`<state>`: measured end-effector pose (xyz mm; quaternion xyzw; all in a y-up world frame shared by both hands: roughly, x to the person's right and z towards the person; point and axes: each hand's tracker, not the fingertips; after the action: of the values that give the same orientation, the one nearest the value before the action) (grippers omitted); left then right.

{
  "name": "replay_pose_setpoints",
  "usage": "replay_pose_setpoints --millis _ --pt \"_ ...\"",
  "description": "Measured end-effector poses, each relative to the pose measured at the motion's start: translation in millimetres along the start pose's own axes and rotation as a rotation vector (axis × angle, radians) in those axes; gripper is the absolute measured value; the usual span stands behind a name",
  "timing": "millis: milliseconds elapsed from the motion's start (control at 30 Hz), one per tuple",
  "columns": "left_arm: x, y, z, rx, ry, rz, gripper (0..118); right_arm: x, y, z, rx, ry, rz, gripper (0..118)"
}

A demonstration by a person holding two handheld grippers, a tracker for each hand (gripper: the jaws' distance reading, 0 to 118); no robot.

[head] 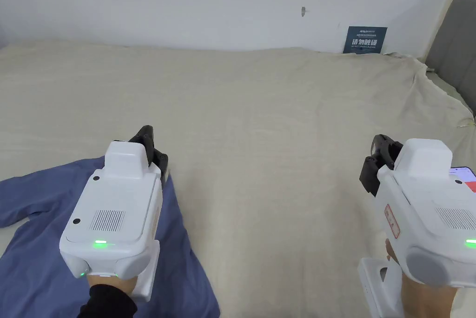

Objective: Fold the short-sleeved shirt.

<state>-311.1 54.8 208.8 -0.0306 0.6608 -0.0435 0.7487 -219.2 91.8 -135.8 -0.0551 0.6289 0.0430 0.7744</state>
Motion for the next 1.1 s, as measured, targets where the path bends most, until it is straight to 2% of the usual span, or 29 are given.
replay_pose_setpoints --millis 733,933,1100 --pt "-4 2 0 0.006 0.011 0.001 0 -4 4 0 0.003 0.01 0.011 0" --pt "-29 2 7 0.006 0.067 0.021 0 -25 9 -7 0.015 0.059 0.025 0" --pt "-66 1 22 0.003 0.155 0.014 0 -59 13 -19 0.024 0.142 0.033 0"
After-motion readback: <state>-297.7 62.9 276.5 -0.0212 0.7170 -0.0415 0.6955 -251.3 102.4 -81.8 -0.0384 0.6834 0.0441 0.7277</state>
